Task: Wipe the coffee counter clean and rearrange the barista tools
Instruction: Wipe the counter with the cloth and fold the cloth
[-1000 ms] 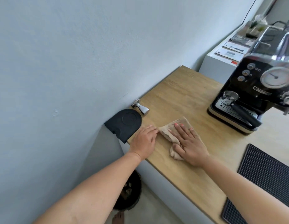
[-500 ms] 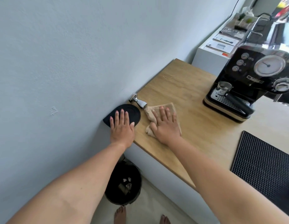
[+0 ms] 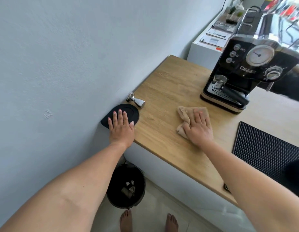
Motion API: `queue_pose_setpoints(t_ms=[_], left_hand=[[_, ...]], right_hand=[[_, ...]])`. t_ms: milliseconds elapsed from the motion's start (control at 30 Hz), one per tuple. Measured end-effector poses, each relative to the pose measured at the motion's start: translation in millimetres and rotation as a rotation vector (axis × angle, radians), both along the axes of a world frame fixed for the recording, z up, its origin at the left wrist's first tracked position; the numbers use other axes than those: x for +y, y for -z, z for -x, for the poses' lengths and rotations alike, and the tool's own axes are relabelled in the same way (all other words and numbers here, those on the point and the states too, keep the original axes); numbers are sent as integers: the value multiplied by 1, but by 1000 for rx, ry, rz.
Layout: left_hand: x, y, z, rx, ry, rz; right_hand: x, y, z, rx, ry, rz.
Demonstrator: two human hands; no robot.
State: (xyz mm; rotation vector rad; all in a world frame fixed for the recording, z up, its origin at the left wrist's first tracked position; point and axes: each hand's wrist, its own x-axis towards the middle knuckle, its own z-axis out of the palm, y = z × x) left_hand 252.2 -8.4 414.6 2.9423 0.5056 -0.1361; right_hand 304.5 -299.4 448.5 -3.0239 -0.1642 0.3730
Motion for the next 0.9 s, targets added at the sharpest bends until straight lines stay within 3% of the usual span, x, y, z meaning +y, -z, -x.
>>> queue_pose_setpoints(t_ms=[100,267,433,567,767,900], left_hand=[[0,-2,0,10,4,19],[-1,-6,0,23,-11,8],[-28,-9,6,-171,81,-44],[-72,-13,-2,-197,313,64],[-102,-12,-26,-44,327,84],[-103,-3,-25,-77,308,71]], right_hand=[[43,0,-6,39,134,-69],[95,8,53,8,-313,-84],[45,11,116,-20,-560,-121],[-25,9,118,-34,-368,-82],[-51,8,38,-25,228,-27],[-16,10,5,10,213,-35]])
